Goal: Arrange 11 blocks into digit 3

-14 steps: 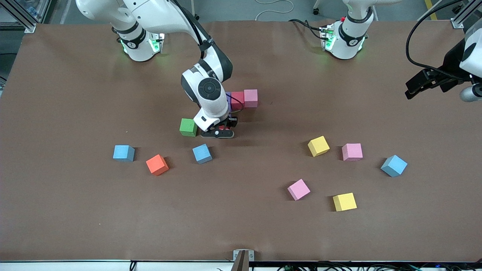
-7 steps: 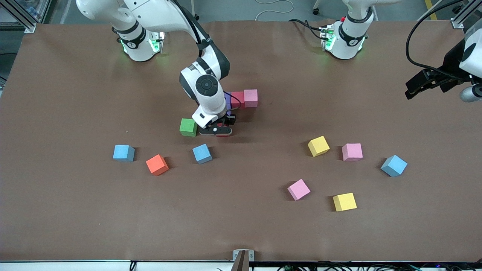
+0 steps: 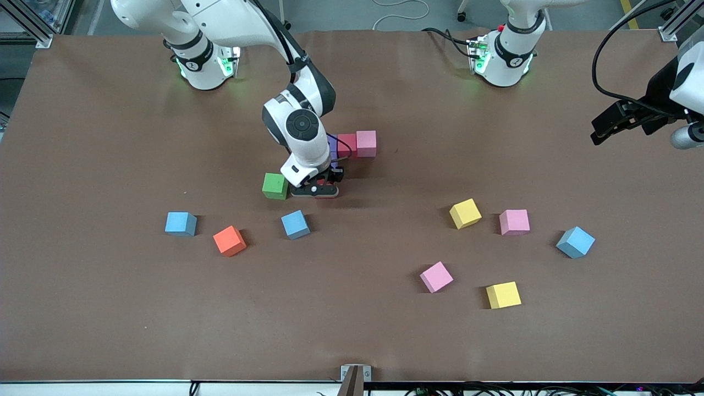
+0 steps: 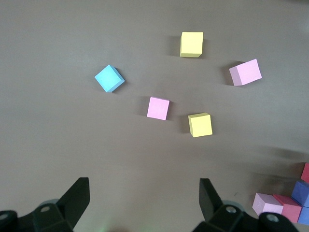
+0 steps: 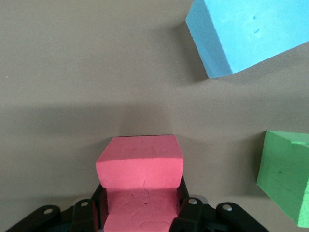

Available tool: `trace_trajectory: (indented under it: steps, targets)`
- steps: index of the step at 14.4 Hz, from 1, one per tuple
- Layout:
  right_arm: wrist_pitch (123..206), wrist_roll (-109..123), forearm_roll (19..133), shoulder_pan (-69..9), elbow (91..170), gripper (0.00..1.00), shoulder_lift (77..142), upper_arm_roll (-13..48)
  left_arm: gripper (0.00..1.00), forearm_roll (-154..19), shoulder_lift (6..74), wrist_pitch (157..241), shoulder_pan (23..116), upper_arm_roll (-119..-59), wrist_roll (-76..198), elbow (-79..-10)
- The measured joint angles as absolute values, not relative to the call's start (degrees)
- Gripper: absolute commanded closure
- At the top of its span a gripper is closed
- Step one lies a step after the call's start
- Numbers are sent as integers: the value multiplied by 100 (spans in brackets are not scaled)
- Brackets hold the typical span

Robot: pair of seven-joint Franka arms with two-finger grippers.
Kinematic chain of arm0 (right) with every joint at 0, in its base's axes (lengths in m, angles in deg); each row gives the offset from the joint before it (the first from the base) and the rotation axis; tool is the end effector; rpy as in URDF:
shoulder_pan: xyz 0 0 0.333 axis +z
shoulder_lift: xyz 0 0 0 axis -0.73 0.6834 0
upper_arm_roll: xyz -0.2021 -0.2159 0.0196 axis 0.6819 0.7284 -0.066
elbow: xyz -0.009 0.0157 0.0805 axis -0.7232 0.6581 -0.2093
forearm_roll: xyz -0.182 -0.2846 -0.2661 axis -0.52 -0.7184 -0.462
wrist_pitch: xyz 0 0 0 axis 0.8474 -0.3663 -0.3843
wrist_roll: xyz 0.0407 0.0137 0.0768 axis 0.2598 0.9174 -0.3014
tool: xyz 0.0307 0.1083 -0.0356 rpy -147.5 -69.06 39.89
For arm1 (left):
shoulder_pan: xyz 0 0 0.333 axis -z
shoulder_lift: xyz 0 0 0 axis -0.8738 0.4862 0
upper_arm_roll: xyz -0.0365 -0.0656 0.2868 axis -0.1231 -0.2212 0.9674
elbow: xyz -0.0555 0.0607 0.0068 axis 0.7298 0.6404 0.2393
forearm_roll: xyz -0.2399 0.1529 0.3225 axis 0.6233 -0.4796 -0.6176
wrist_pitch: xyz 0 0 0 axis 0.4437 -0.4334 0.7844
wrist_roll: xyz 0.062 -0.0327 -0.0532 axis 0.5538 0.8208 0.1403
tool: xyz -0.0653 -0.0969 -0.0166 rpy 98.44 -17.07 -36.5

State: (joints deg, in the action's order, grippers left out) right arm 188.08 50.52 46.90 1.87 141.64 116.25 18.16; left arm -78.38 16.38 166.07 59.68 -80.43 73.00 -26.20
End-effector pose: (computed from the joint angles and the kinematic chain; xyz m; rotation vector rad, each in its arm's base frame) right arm 0.4717 0.4375 0.1631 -3.1196 0.0162 0.0410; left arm 0.5846 -0.0788 0.6412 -3.1041 -0.2748 -0.0250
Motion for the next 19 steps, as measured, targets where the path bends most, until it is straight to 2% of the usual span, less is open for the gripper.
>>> trace_trajectory:
  steps: [19]
  targets:
    - [18941, 5065, 4710, 310, 14272, 91, 11615, 1802, 0, -7838, 1746, 16666, 6135, -8114, 7299, -2648]
